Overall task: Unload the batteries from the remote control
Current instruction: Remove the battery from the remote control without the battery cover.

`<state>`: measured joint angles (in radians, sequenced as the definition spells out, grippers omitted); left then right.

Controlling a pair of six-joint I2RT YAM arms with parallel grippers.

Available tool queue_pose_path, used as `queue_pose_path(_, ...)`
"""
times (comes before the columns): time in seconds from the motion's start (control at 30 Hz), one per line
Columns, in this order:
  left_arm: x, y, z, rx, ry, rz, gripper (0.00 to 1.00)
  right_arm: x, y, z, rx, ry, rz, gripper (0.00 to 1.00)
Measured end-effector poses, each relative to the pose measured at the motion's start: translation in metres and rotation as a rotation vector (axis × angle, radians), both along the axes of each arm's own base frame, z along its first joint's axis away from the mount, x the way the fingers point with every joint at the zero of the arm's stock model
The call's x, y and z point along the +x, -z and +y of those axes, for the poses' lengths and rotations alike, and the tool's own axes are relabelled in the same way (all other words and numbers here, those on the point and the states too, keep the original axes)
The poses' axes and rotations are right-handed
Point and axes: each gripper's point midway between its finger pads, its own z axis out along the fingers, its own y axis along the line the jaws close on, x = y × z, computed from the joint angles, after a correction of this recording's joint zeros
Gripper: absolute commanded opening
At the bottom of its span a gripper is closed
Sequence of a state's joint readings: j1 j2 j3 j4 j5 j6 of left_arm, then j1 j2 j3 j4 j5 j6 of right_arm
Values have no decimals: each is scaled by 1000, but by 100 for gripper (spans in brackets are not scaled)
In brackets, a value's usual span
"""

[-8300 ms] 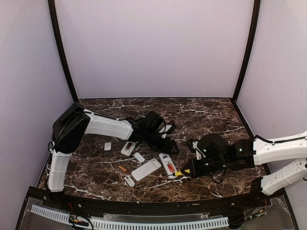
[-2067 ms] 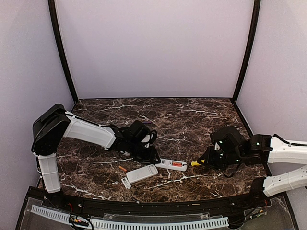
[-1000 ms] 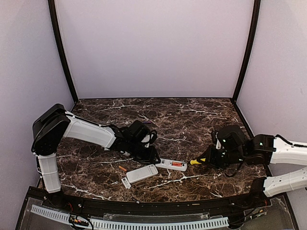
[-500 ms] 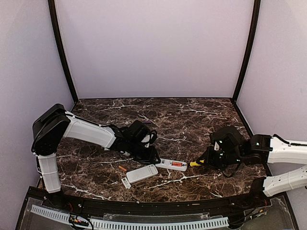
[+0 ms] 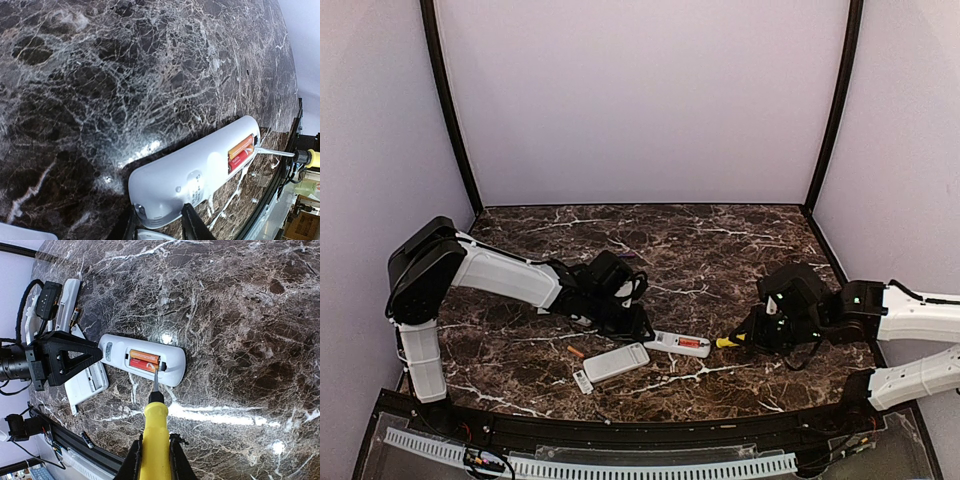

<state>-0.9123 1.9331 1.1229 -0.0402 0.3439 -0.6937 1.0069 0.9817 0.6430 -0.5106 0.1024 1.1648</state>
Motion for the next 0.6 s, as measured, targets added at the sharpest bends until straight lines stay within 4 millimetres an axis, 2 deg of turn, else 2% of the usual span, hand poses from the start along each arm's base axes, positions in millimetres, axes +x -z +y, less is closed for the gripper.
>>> queue_pose_path(0.6, 0, 0, 0, 1, 1, 1, 29, -2, 1, -4, -10, 7, 6, 0)
